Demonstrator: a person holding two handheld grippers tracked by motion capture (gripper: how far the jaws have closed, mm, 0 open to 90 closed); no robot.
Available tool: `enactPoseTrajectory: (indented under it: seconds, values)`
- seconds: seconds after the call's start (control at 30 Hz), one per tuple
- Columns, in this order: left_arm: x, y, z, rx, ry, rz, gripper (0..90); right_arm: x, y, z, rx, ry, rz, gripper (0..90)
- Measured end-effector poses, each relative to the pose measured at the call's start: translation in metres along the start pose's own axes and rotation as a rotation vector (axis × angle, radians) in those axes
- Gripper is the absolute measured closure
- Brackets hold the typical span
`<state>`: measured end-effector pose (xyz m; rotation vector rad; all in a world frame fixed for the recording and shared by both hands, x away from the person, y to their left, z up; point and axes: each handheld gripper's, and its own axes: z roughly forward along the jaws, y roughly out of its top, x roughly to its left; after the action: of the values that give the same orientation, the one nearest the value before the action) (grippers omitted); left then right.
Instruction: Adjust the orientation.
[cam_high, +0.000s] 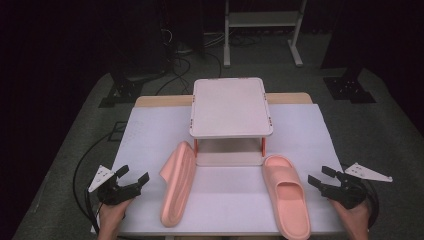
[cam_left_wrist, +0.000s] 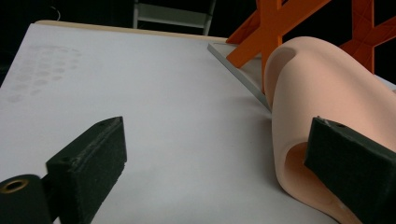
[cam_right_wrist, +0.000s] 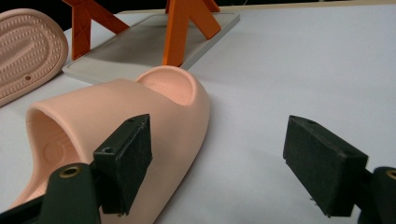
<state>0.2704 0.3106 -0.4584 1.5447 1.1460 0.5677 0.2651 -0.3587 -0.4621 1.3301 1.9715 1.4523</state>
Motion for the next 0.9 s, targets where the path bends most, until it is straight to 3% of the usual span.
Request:
enactPoseTrajectory:
  seconds: [0.43,0.53,0.63,0.9]
  values:
    - [-0.004,-0.003,-0.005,-0.022,-0.018,-0.017,5.0,0.002,0.001,-0.002,-0.012,-0.007,-0.006,21.8]
    - [-0.007,-0.003,-0.003,-0.024,-0.020,0.009,5.0,0.004,0.001,0.000,-0.005,-0.008,-0.019,21.9]
    - [-0.008,-0.004,-0.002,-0.018,-0.029,0.007,5.0,0.005,0.000,0.003,0.001,-0.008,-0.018,21.6]
    - [-0.018,-0.005,0.003,0.038,-0.046,0.069,6.1,0.006,0.001,0.000,-0.018,-0.010,-0.021,21.6]
